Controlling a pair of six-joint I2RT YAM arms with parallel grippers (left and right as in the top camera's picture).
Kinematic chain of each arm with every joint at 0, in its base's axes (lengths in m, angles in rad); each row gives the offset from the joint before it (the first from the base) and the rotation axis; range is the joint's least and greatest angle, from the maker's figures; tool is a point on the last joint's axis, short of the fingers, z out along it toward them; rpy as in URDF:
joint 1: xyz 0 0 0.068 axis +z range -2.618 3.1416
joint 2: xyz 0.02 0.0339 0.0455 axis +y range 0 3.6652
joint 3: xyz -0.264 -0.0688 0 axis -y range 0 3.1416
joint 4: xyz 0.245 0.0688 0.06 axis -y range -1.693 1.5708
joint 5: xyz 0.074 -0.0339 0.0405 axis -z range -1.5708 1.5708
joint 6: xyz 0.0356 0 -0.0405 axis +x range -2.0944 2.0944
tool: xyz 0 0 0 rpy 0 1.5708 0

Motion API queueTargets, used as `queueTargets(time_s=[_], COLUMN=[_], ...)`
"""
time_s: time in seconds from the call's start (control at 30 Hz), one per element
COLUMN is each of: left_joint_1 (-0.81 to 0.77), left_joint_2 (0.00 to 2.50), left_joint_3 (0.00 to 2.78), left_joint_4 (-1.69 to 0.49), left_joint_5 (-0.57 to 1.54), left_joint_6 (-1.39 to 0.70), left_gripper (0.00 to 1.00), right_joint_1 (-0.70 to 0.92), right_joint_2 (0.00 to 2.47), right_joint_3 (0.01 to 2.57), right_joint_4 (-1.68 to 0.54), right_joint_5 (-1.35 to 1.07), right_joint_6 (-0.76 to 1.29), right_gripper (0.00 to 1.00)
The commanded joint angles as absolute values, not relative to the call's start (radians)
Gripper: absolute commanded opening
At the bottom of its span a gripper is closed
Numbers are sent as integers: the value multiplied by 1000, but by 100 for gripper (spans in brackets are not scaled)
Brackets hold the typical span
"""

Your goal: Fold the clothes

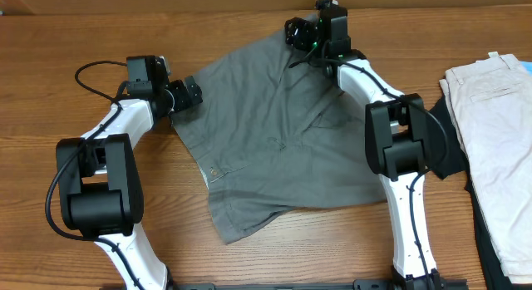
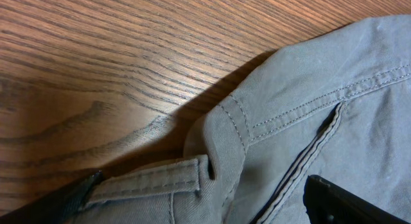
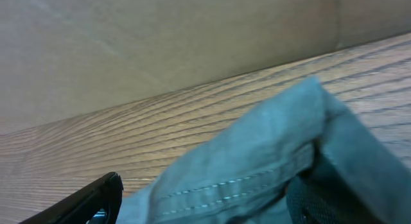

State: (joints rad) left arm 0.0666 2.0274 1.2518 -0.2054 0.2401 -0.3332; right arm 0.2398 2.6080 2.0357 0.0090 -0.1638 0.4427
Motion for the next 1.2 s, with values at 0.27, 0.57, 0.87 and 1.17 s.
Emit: queueTargets(time_s=[0.27,0.57,0.87,1.17], left_joint_1=[58,58,58,58], left_joint_2=[2050,2050,2050,2050], left_joint_3=[1259,1259,1259,1259], left_joint_4=[-209,-209,-210,-210], left_joint_5=[253,253,253,253], left_joint_6=[-310,-310,-310,-310], left_gripper=[100,100,100,100], right_joint_1=[264,261,293,273], right_joint_2=[2632,2635,2675,2677], right_joint_3=[2070,2070,2070,2123], right_joint_4=[19,-9,-14,-83], right_joint_5=[-131,-105,-105,-90], right_joint_6=[469,471,467,468], right_gripper=[40,65,70,8])
